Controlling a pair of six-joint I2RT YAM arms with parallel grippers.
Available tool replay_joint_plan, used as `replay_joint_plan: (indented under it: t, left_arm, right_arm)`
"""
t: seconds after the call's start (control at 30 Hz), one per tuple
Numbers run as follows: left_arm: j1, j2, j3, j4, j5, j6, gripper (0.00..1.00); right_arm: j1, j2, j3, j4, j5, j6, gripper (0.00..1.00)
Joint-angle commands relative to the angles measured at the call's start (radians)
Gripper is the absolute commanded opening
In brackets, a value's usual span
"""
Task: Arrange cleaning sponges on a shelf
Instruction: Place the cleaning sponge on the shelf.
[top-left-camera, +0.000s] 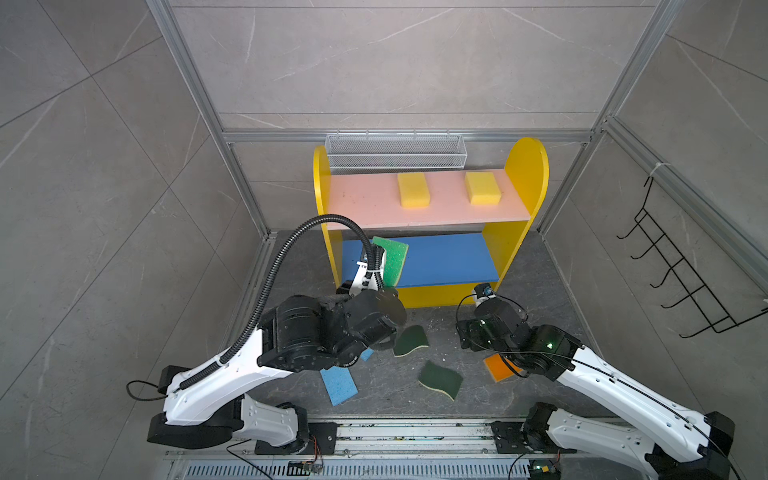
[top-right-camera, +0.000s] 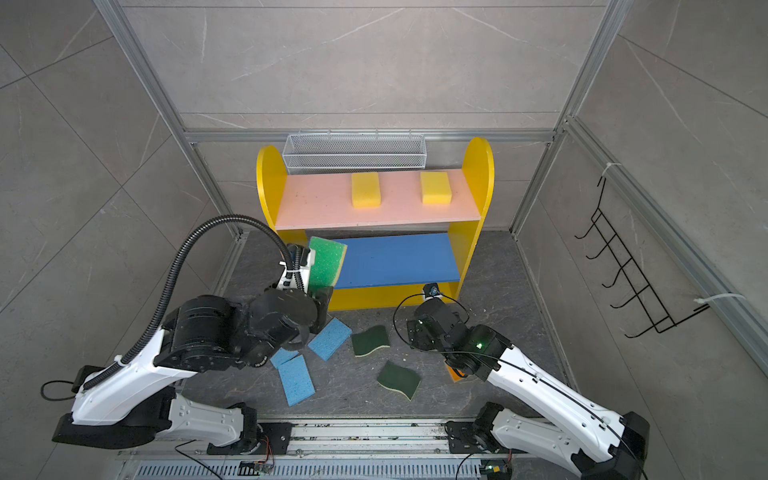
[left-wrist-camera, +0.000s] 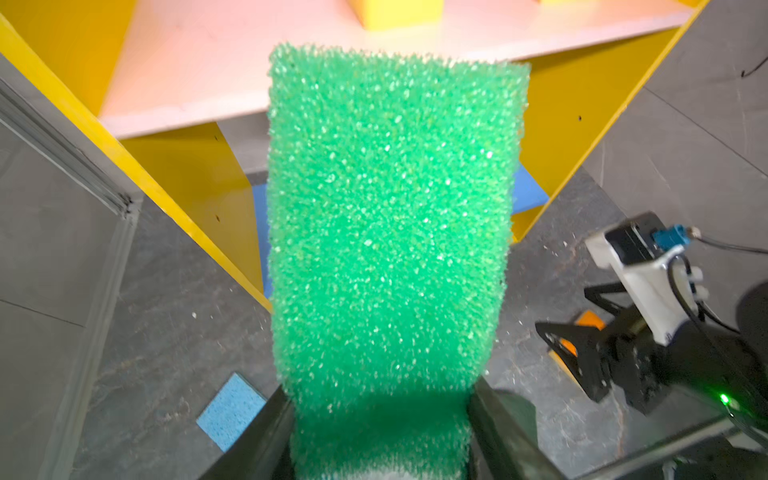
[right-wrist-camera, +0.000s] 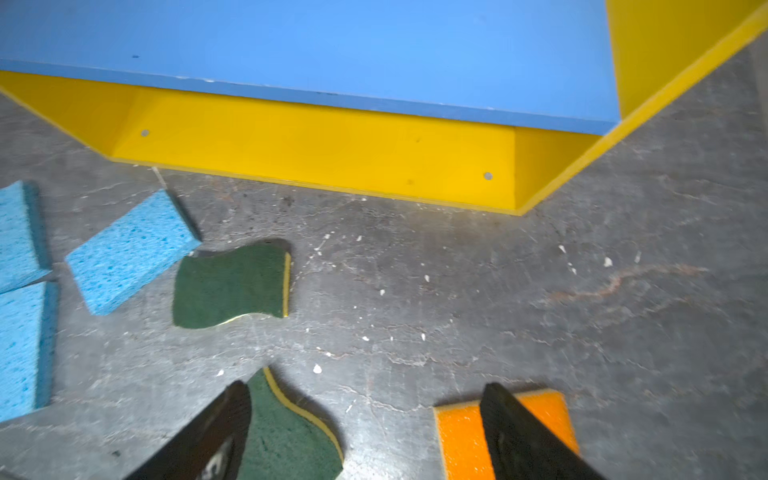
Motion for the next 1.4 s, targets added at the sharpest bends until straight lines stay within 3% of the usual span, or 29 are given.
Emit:
replay_joint_plan:
  t: [0.0, 0.23, 0.57, 0.83, 1.37]
  left_arm:
    - [0.082, 0.010, 0.100, 0.108, -0.007, 0.206, 0.55]
    - [0.337, 0.118, 0.259, 0.111, 0.195, 0.307, 0.56]
    - [0.518, 0.203, 0.305, 0.236, 0.288, 0.350, 0.55]
    - [0.596, 0.316, 0.371, 0.320, 0.330, 0.360, 0.55]
    - [0.643, 0.407, 0.393, 0.369, 0.252, 0.362, 0.55]
  right_arm:
    - [-0.003, -0.055, 0.017, 0.041, -0.057, -0.036, 0.89]
    - [-0.003, -0.060, 0.025, 0.033, -0.100, -0.068, 0.89]
    - [-0.003, -0.037, 0.069, 0.035, -0.131, -0.136, 0.89]
    - [-0.003, -0.023, 0.105, 0.010, -0.136, -0.166, 0.89]
    - [-0.003, 0.009, 0.119, 0.024, -0.148, -0.202, 0.89]
